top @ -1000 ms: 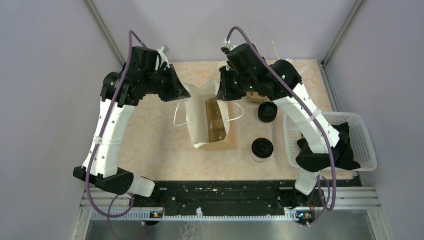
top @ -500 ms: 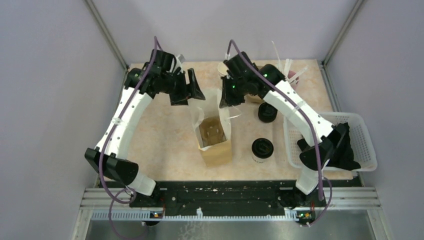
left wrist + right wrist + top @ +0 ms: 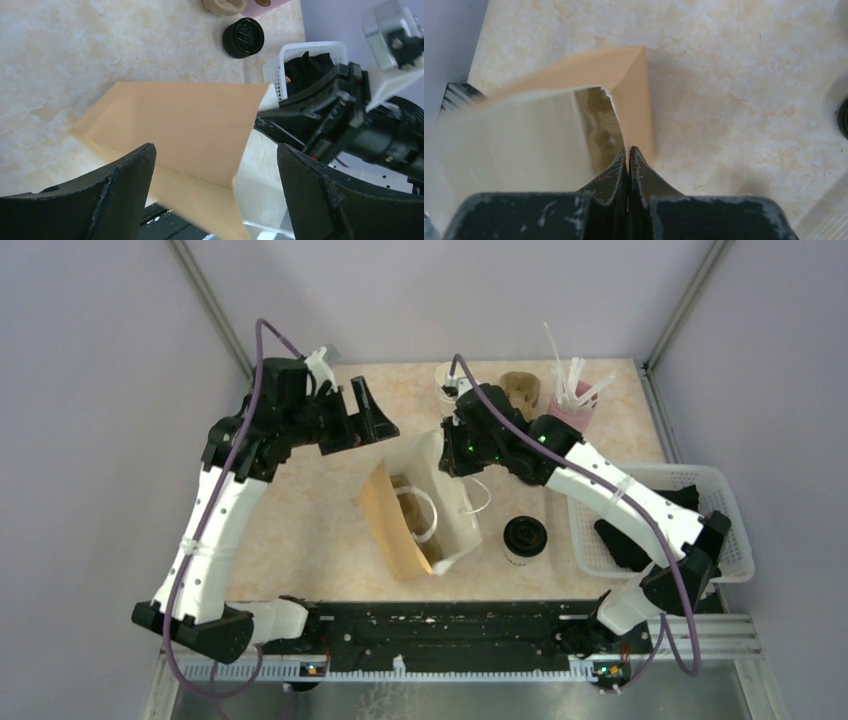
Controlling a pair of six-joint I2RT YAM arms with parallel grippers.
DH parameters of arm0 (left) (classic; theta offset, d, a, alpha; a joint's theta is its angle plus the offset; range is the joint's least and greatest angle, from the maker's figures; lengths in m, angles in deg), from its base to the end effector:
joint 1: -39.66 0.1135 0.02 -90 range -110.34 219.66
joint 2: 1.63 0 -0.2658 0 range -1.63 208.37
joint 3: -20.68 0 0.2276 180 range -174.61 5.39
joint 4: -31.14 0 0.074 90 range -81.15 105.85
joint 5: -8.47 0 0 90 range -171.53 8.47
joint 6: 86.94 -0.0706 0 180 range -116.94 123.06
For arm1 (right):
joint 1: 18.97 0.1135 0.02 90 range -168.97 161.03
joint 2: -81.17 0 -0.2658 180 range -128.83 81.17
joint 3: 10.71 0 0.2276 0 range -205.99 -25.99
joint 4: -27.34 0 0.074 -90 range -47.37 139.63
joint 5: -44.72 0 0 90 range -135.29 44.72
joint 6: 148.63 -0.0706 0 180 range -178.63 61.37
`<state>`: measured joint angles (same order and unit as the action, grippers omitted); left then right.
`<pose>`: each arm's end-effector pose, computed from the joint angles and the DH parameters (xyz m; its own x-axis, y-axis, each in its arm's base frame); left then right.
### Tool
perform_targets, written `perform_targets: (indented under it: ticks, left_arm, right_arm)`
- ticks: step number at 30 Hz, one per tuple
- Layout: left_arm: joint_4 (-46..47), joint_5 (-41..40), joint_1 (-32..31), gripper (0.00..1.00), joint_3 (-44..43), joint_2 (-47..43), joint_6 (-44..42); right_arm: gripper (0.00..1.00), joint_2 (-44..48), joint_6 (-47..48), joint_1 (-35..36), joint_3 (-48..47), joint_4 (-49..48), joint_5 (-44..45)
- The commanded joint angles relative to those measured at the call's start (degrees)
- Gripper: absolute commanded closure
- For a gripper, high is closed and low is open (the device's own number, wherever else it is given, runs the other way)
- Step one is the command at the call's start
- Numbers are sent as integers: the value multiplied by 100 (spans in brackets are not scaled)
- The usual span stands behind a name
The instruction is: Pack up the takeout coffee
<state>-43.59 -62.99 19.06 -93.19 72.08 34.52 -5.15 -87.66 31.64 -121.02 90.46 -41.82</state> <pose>0.2125 -0.1038 0.4354 -0.7551 -0.2448 -0.6082 0.2164 0.7826 -0.5837 0.2082 0.2469 0.3801 -0.7101 -0.1015 -0.6967 -0.4542 0.8222 0.3431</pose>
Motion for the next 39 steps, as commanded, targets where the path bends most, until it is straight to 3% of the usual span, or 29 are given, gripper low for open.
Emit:
perform_targets:
  ticks: [1,9,18,25,32,39]
  left_arm:
    - [1110,-163,8,2,596,-741,47]
    - [1668,-278,13,2,1549,-1295,279]
    - [1022,-207,14,2,812,-622,216]
    - [-211,-324,64,2,-409,113,205]
    - [-224,-426,132,3,-730,-23,305]
    - [-317,-443,144,2,-426,-210,488]
  right_arm:
    - [100,223,625,20,-33,-1458,409]
    - [100,317,476,97,151,-1613,1095]
    - [100,210,131,107,119,-1775,1313]
    - [100,-517,-1482,-15,-860,-436,1873]
    - [100,-1217,-3865,-325,-1857,1741,1548]
    - [100,-705,-5293,-390,-934,1432,1242]
